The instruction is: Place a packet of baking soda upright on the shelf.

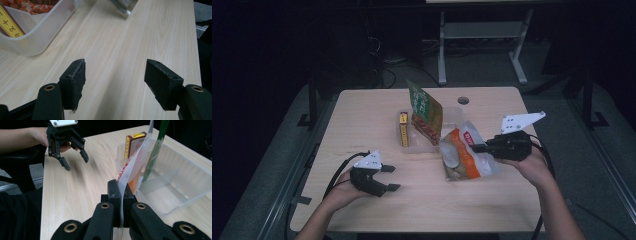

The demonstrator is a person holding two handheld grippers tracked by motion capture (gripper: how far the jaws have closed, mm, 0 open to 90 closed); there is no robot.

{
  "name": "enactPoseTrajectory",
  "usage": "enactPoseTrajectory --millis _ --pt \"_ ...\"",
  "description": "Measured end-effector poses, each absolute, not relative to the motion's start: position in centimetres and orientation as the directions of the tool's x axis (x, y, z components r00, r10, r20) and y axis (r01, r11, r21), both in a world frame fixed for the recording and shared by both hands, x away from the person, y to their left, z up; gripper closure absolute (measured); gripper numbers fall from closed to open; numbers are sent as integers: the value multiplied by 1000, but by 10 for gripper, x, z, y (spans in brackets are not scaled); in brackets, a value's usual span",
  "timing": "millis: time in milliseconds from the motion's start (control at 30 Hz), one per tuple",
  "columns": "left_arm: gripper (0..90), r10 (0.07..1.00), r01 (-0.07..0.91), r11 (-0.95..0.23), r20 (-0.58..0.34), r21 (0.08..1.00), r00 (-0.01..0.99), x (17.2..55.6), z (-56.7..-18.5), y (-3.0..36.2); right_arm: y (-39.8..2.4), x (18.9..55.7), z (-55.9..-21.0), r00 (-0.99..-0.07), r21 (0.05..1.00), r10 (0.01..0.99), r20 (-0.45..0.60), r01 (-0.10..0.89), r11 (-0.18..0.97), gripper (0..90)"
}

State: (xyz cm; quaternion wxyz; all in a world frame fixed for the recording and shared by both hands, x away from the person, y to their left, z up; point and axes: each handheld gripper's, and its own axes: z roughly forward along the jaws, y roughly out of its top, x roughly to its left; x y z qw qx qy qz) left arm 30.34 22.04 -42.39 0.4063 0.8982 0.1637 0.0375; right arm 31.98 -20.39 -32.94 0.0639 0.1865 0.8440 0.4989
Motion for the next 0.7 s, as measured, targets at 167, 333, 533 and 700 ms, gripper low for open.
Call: enactPoseTrajectory --millis 167,333,533,700 --pt "330 327 270 -615 -72 741 942 304 -426 219 -209 319 -321 -919 868 389 67 246 432 900" --pt "329 326 274 -608 -81 745 942 303 -427 217 -215 320 -316 -916 871 396 68 248 424 900" --pt "329 317 275 -619 -87 736 944 303 -428 216 -221 325 -309 -904 870 424 59 255 421 900" --pt "329 314 275 -624 -88 732 945 303 -428 216 -226 331 -305 -897 871 437 65 264 413 900"
